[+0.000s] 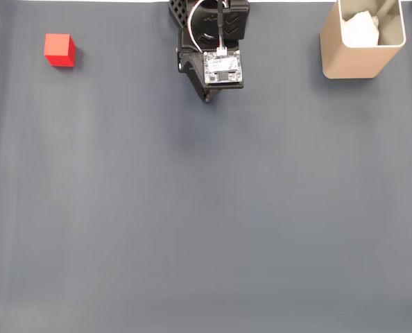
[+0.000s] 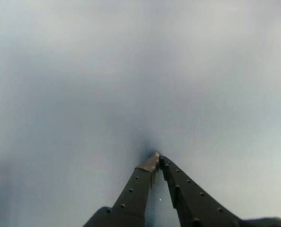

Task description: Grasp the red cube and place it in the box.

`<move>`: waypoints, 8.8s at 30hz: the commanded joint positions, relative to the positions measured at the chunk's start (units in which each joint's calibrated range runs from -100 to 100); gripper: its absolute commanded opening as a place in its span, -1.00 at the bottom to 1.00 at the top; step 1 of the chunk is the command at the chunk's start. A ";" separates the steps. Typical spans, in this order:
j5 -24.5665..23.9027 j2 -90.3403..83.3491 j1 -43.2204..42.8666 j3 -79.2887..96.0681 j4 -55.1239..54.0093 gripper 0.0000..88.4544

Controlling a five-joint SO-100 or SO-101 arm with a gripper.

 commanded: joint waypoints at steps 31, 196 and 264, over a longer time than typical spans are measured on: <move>-0.20 0.09 -0.35 0.91 0.89 -0.98; -5.37 68.89 65.89 -63.90 -15.60 -0.86; -7.18 66.03 72.64 -43.39 -35.05 -0.14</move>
